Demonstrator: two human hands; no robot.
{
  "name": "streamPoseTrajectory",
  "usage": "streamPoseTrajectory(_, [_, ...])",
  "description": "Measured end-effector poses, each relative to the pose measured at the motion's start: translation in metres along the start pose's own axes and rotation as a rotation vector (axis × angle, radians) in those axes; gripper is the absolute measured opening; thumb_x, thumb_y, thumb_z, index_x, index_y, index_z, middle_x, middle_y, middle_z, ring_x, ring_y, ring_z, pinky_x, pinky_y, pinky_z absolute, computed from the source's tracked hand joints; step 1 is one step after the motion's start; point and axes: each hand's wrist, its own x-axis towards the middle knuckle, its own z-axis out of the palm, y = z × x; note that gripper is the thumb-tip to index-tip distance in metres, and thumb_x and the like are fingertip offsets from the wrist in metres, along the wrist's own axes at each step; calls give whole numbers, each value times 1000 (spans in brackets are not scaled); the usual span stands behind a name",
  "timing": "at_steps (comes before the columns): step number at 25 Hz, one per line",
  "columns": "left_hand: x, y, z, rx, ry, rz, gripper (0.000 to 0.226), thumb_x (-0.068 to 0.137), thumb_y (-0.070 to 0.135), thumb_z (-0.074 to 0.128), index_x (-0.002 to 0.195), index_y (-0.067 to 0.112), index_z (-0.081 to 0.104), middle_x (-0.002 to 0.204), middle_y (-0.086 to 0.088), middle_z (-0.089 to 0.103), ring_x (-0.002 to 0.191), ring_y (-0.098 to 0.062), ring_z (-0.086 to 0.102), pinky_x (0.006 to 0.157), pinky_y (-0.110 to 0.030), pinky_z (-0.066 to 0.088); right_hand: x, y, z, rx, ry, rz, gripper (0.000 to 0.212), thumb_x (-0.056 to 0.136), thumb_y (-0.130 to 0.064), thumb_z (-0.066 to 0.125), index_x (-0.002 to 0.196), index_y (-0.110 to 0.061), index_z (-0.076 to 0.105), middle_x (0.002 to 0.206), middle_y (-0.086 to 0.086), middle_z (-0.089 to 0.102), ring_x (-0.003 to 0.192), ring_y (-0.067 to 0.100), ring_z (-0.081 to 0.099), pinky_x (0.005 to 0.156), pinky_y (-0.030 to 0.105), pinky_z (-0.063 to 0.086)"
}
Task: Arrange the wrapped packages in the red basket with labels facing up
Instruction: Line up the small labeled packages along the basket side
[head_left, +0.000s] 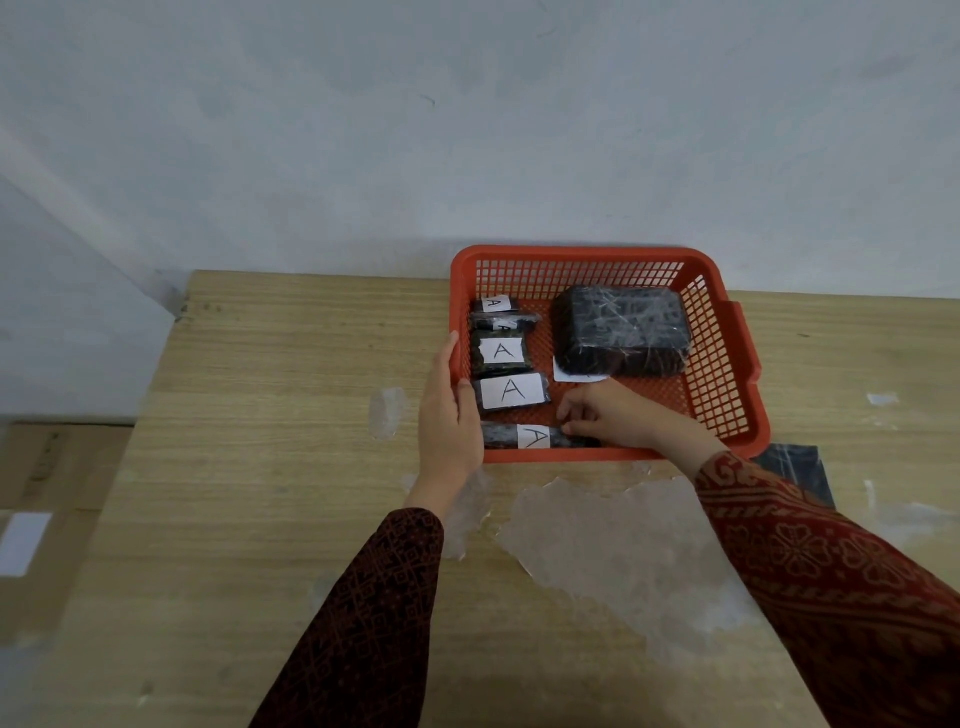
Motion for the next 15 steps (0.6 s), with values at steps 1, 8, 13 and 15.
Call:
streamPoseTrajectory(1, [0, 0, 0, 1, 0, 1, 49, 99, 15, 32, 147, 22, 28, 152, 1, 38, 139, -13, 36, 115, -43, 32, 0, -5, -2, -25, 83, -33, 14, 87, -20, 64, 101, -16, 66, 93, 1, 65, 81, 12, 58, 76, 31, 53])
streamPoseTrajectory(8, [0, 0, 0, -15, -13, -19, 50, 100, 15, 31, 147, 29, 26, 151, 2, 38, 138, -13, 37, 114, -44, 33, 71, -49, -50, -187, 425, -94, 13, 86, -7, 59, 99, -7, 61, 107, 12, 61, 102, 30, 56, 81, 43, 52])
streamPoseTrajectory(13, [0, -1, 1, -23, -10, -23, 50, 99, 18, 31, 147, 30, 26, 151, 4, 39, 139, -11, 36, 114, -43, 34, 111, -44, -58, -281, 290, -34, 14, 86, -11, 63, 100, -8, 63, 110, 13, 66, 104, 32, 60, 87, 46, 52])
streamPoseTrajectory(15, [1, -1, 1, -27, -5, -21, 49, 100, 17, 31, 147, 29, 27, 151, 3, 39, 139, -10, 36, 114, -43, 34, 116, -38, -61, -218, 285, -46, 12, 85, -11, 65, 97, -8, 67, 105, 12, 70, 100, 30, 63, 87, 44, 53])
